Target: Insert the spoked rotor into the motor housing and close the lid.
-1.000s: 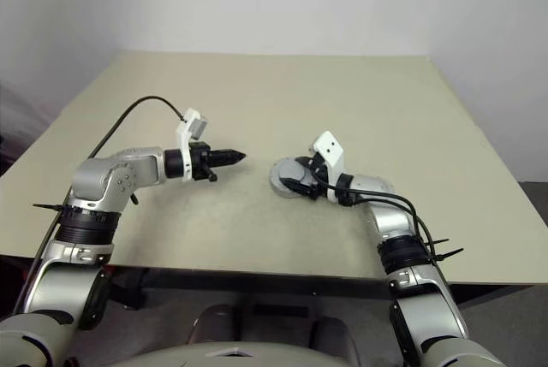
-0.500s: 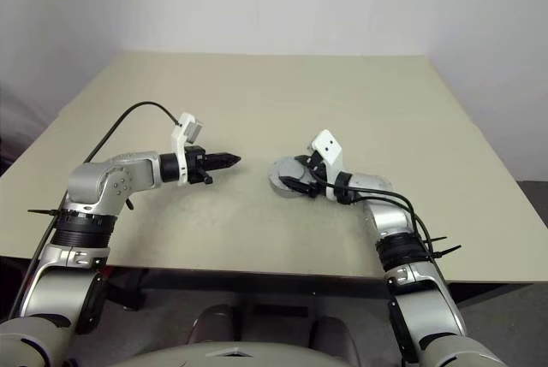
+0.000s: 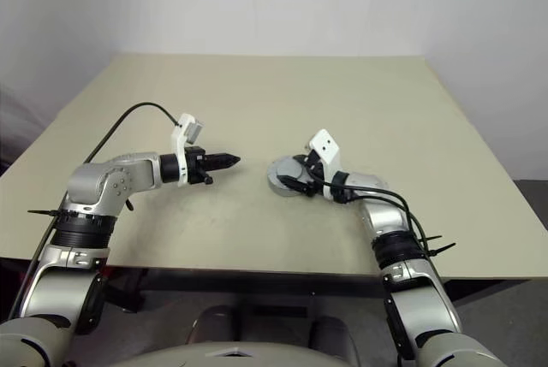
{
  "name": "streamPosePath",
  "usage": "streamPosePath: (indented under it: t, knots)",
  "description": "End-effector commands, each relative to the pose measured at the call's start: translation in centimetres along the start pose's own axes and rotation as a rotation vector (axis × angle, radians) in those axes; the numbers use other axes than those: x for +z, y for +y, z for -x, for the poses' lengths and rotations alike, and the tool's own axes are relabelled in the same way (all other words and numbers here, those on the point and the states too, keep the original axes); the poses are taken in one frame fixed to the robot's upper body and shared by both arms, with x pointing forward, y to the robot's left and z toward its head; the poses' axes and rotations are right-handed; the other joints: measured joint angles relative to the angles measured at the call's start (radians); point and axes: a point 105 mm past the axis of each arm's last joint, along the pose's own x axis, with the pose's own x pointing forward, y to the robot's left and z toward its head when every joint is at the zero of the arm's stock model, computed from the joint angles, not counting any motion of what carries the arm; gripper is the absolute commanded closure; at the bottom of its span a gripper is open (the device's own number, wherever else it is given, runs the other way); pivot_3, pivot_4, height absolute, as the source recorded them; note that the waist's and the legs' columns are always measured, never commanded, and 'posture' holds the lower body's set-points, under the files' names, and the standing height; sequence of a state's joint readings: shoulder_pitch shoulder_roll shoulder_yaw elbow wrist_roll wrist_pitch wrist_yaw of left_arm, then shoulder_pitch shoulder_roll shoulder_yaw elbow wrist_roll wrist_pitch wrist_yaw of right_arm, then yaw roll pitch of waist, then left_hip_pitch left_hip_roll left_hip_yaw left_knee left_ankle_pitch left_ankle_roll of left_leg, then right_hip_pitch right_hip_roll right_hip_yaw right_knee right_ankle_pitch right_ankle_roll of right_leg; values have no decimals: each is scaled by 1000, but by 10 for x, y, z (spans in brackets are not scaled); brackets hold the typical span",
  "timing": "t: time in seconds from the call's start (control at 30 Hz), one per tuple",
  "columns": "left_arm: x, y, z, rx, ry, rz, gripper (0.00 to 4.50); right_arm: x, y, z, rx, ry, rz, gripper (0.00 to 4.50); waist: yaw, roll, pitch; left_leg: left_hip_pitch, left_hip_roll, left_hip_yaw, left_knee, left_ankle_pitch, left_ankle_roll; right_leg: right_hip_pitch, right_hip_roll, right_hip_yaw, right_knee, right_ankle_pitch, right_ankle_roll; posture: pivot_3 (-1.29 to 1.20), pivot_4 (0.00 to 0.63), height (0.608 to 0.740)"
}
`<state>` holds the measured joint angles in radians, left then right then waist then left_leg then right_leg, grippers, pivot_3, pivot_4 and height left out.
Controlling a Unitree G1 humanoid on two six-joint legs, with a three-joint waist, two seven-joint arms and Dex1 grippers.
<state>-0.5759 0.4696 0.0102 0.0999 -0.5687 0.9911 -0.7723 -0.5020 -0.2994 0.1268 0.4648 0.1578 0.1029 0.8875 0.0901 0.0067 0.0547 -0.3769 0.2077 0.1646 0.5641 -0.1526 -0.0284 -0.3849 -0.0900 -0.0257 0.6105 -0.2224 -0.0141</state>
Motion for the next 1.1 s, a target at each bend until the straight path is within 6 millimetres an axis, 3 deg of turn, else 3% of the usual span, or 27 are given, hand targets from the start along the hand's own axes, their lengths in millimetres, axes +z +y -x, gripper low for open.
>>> streamPosePath:
  t: [0.03, 0.37, 0.83, 1.1]
  knots:
    - [13, -5, 5, -10, -44, -31, 4500, 6, -5, -3, -29, -16, -17, 1315, -1, 0, 0, 0, 0, 0, 0, 0, 0, 0, 0, 0, 0, 0, 0, 0, 0, 740]
    - [12, -5, 4, -8, -40, -32, 4500, 23, -10, -2, -40, -92, -71, 1315, -6, 0, 0, -1, 0, 0, 0, 0, 0, 0, 0, 0, 0, 0, 0, 0, 0, 740]
    - [12, -3, 5, 0, -39, -33, 4500, 22, -7, 5, 7, -87, -41, 1315, -3, 0, 0, -3, 0, 0, -1, 0, 0, -2, 0, 0, -1, 0, -1, 0, 0, 740]
    - [13, -3, 4, -1, -41, -35, 4500, 10, 0, 8, 35, -39, -5, 1315, 4, 0, 0, -4, 0, 0, -2, -1, 1, -3, 0, -1, -2, 0, -1, 0, 0, 740]
